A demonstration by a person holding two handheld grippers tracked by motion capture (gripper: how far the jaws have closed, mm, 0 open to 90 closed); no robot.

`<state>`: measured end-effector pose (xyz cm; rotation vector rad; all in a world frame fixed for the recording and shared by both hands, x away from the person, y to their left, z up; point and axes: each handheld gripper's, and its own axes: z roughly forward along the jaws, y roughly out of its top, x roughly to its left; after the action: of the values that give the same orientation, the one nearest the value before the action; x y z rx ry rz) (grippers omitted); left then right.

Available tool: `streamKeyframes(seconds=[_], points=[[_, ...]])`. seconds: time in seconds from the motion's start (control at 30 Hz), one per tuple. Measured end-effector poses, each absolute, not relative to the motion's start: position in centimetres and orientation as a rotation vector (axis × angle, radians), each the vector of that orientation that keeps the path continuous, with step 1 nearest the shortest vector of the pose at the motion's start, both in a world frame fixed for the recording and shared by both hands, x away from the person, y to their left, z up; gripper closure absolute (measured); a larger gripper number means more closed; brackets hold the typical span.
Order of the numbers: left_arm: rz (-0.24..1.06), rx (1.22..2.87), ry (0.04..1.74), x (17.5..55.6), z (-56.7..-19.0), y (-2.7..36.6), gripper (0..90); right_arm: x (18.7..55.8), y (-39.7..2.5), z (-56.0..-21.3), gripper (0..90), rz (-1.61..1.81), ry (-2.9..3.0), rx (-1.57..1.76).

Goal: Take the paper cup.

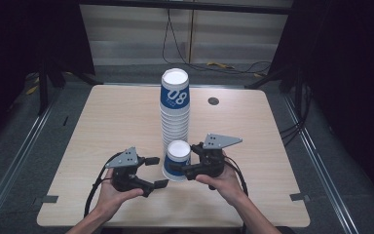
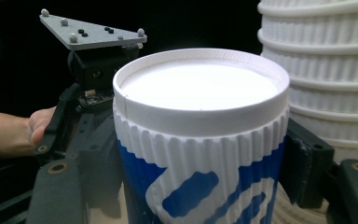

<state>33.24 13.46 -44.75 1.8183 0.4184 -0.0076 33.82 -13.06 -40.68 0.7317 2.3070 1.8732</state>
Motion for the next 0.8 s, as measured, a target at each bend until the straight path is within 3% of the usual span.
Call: streamKeyframes(seconds=[0.53, 0.8], points=[[-0.026, 1.847, 0.405, 33.2, -45.4, 12.5, 14.7, 33.8, -12.0, -41.6, 27.4, 1.913, 2.349, 0.799], [-0.001, 1.842, 0.458, 33.1, -45.9, 12.1, 6.2, 33.3, -11.1, -42.2, 27.5, 1.899, 2.322, 0.785]])
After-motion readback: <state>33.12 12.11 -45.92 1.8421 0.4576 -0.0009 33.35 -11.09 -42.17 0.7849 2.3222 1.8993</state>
